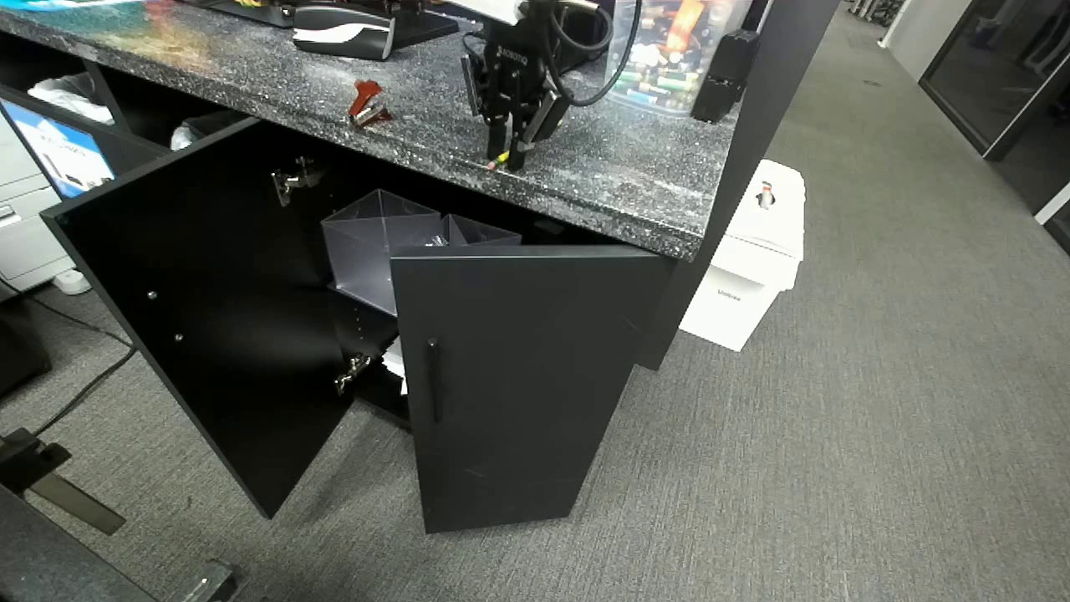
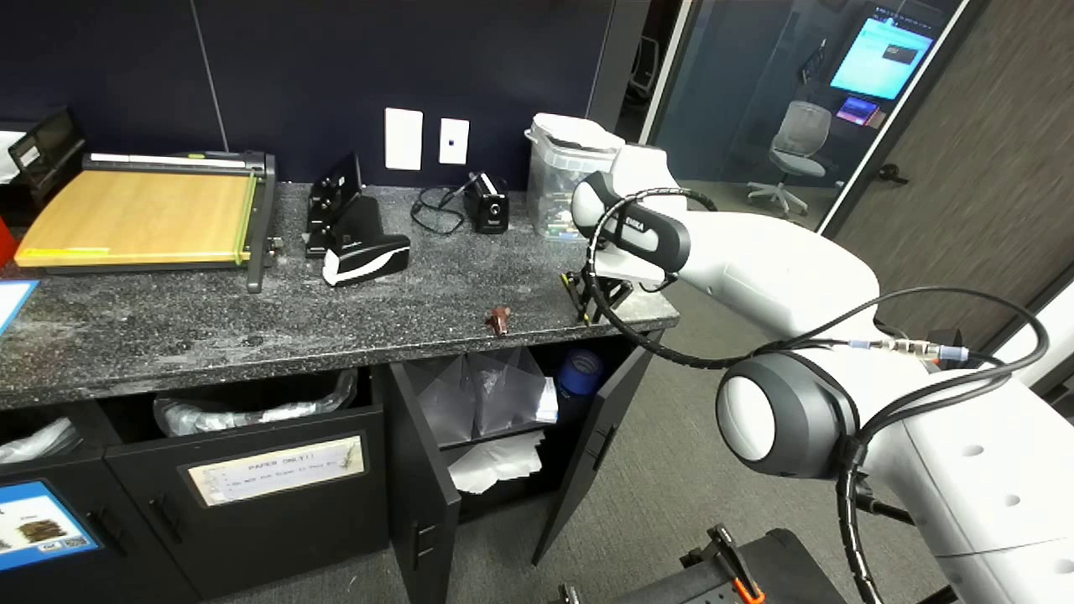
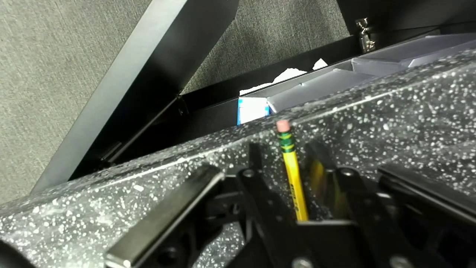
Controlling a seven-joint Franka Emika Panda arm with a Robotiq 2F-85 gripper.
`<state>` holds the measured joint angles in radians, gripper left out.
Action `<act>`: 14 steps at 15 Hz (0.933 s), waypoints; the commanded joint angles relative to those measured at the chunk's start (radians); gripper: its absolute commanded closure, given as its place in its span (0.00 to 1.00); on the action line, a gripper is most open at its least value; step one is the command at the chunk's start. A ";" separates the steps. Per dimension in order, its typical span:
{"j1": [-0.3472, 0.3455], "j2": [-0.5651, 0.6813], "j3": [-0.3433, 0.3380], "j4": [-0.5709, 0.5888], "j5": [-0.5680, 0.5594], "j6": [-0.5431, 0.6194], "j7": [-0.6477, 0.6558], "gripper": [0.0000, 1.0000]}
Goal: Move the pencil to the right
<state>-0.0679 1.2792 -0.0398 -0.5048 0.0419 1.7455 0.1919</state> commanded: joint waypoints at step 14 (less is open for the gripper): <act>-0.005 -0.006 -0.032 0.034 -0.032 -0.024 0.014 0.98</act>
<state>-0.0613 1.2791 -0.0571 -0.4873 0.0243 1.7487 0.2183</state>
